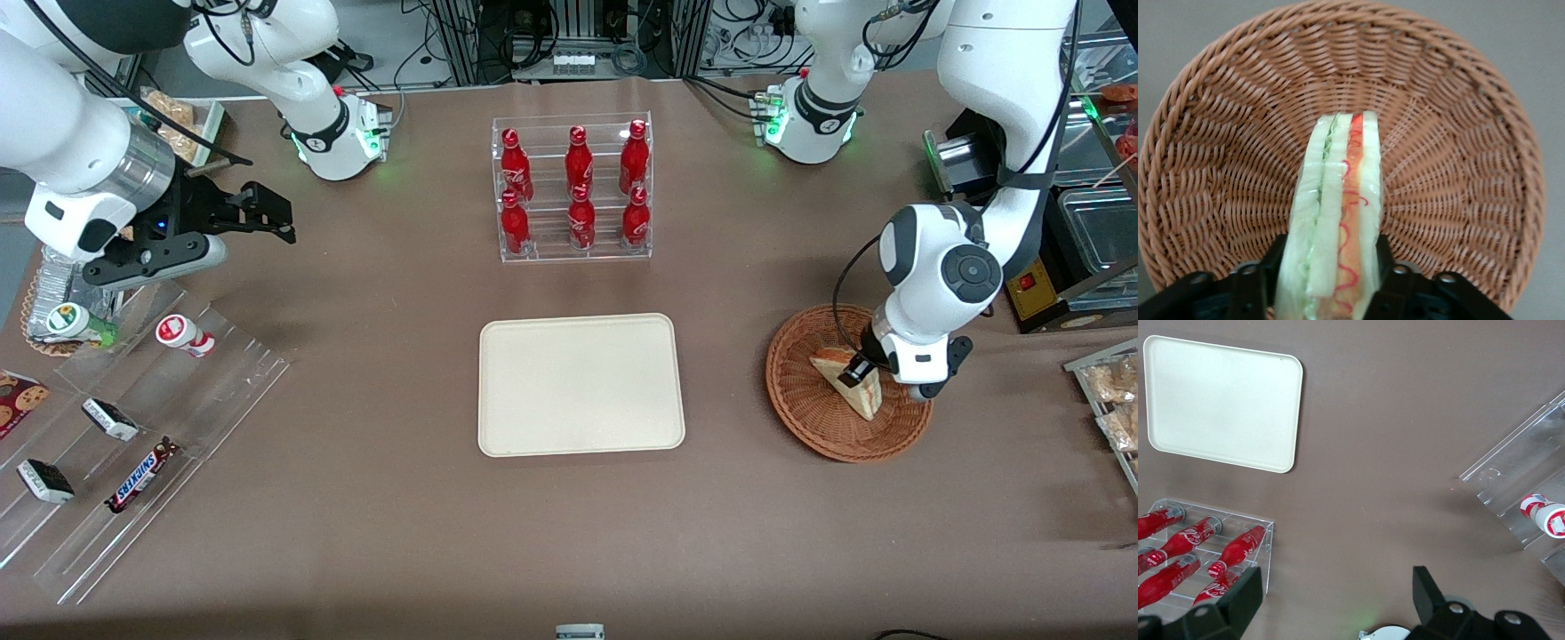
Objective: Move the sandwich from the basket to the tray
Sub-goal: 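Lower the open left gripper over the wrapped sandwich in the basket, then close the left gripper on the sandwich and lift it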
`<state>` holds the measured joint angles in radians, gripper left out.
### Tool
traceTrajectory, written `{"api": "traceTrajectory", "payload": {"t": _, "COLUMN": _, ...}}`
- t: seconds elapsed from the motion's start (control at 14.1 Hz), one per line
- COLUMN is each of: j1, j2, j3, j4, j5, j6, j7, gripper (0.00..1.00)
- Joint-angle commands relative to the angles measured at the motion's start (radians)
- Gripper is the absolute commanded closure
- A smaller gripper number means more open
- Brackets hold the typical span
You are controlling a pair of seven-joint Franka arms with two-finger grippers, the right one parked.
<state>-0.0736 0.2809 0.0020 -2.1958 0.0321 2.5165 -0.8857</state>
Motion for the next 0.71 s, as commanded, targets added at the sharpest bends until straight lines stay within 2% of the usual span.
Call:
{"api": "traceTrajectory", "payload": {"t": 0.0, "j1": -0.021, "j2": -0.003, "j3": -0.007, "j4": 0.08, "j5": 0.085, "j6": -0.085, "j7": -0.03, "gripper": 0.98}}
{"api": "traceTrajectory", "payload": {"t": 0.07, "j1": -0.046, "j2": 0.001, "j3": -0.008, "j4": 0.141, "j5": 0.107, "j6": -0.161, "j7": -0.03, "gripper": 0.98}}
{"api": "traceTrajectory", "payload": {"t": 0.28, "j1": -0.142, "j2": 0.056, "j3": -0.013, "j4": 0.348, "j5": 0.104, "j6": -0.385, "j7": -0.029, "gripper": 0.97}}
{"api": "traceTrajectory", "payload": {"t": 0.43, "j1": -0.24, "j2": 0.09, "j3": -0.013, "j4": 0.405, "j5": 0.086, "j6": -0.398, "j7": -0.042, "gripper": 0.97}}
{"api": "traceTrajectory", "payload": {"t": 0.64, "j1": -0.374, "j2": 0.138, "j3": -0.013, "j4": 0.477, "j5": 0.0, "j6": -0.368, "j7": -0.061, "gripper": 0.96}}
